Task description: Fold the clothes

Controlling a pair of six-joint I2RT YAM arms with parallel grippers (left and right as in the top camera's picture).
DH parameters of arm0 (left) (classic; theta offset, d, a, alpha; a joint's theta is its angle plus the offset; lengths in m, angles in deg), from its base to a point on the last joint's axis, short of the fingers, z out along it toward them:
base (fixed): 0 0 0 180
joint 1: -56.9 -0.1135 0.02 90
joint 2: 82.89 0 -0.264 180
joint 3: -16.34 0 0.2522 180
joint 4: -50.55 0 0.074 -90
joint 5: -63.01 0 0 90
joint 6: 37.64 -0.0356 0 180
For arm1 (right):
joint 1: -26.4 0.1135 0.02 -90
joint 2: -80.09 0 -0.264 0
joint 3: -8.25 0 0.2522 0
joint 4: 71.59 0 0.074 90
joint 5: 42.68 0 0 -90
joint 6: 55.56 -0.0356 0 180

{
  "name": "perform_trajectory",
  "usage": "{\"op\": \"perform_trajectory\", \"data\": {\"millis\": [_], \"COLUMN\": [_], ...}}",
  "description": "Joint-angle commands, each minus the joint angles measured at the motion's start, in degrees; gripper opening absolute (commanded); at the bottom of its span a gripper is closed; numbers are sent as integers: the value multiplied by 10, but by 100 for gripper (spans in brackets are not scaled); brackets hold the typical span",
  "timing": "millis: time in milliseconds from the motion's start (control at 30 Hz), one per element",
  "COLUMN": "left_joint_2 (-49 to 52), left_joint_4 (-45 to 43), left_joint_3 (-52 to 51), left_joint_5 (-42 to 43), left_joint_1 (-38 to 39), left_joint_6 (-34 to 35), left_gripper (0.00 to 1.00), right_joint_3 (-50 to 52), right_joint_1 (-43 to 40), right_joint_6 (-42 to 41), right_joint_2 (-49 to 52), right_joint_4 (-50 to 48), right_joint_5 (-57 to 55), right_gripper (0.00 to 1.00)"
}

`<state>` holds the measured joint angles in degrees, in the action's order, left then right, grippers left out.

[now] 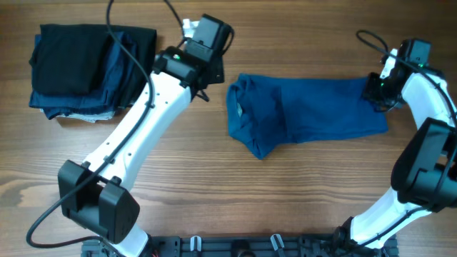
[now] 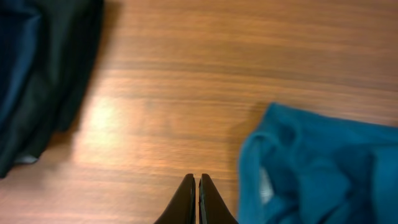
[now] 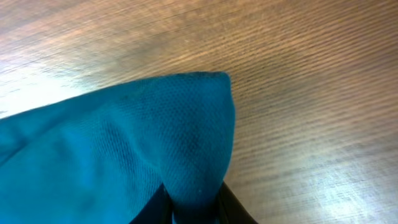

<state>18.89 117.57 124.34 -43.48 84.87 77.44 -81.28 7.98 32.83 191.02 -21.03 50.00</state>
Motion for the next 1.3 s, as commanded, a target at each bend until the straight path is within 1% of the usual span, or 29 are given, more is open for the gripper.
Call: {"op": "perform_trajectory", "data": {"millis": [0, 100, 167, 300, 333, 367, 433, 467, 500, 567, 600, 700, 833, 1000, 1067, 1100, 1133, 1167, 1200, 1233, 1267], "left_joint_2": [4, 4, 4, 4, 4, 4, 4, 4, 4, 4, 4, 4, 4, 4, 4, 4, 4, 4, 4, 4, 4], "left_joint_4": [16, 21, 21, 20, 22, 24, 28, 28, 28, 27, 27, 28, 28, 34, 35, 34, 34, 33, 34, 33, 34], "left_joint_3": [-2, -2, -2, -2, -2, -2, -2, -2, -2, -2, -2, -2, -2, -2, -2, -2, -2, -2, -2, -2, -2], "left_joint_5": [-2, 19, 33, 43, 43, 43, 43, 43, 43, 43, 43, 43, 43, 43, 43, 43, 43, 43, 43, 43, 43], "left_joint_1": [-18, -22, -22, -22, -22, -22, -22, -22, -22, -22, -22, -22, -22, -22, -22, -22, -22, -22, -22, -22, -22], "left_joint_6": [-7, -7, -6, -6, -6, -5, -4, -4, -1, 12, 13, 13, 13, 13, 12, 13, 13, 13, 13, 13, 13], "left_gripper": [4, 4, 4, 4, 5, 5, 6, 6, 6, 6, 6, 7, 7, 7, 7, 8, 8, 8, 8, 8, 8], "right_joint_3": [31, 34, 30, 2, -3, -6, -7, -6, -5, -2, 0, 5, 13, 46, 60, 66, 75, 80, 82, 82, 82], "right_joint_1": [2, 2, -1, -19, -25, -31, -44, -49, -54, -64, -65, -67, -67, -68, -68, -68, -68, -68, -68, -68, -68], "right_joint_6": [15, 16, 10, -6, -5, -8, -19, -17, -10, 17, 24, 64, 79, 92, 92, 92, 91, 91, 91, 90, 85], "right_joint_2": [31, 38, 34, 11, 5, 0, -4, -3, 0, 4, 5, 7, 7, 11, 14, 15, 15, 15, 15, 15, 14], "right_joint_4": [-43, -64, -70, -59, -52, -43, -12, 2, 16, 38, 40, 44, 37, -14, -30, -37, -47, -52, -54, -56, -57], "right_joint_5": [-22, -24, -31, -30, -29, -25, -23, -15, -9, 17, 29, 89, 92, 92, 90, 90, 92, 95, 98, 104, 106], "right_gripper": [18, 23, 21, 37, 49, 65, 88, 88, 86, 72, 67, 64, 64, 64, 61, 55, 47, 33, 25, 6, 4]}}
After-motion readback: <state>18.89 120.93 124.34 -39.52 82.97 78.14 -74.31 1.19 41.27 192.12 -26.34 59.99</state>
